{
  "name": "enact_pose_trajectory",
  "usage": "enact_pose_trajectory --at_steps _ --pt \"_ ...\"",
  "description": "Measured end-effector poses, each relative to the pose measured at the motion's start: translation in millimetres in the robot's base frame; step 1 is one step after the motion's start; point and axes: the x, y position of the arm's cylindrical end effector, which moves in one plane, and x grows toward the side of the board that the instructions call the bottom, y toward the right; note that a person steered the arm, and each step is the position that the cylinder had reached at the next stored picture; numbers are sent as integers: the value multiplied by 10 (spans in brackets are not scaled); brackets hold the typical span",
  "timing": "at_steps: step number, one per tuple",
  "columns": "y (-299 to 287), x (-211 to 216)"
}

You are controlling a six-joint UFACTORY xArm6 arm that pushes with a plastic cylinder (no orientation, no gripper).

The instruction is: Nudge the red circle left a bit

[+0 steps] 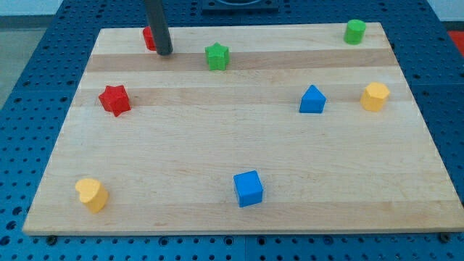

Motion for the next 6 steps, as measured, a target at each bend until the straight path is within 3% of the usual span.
enact_pose_trajectory --at_steps 2,6 --pt "32 -279" --pt "-81 -293"
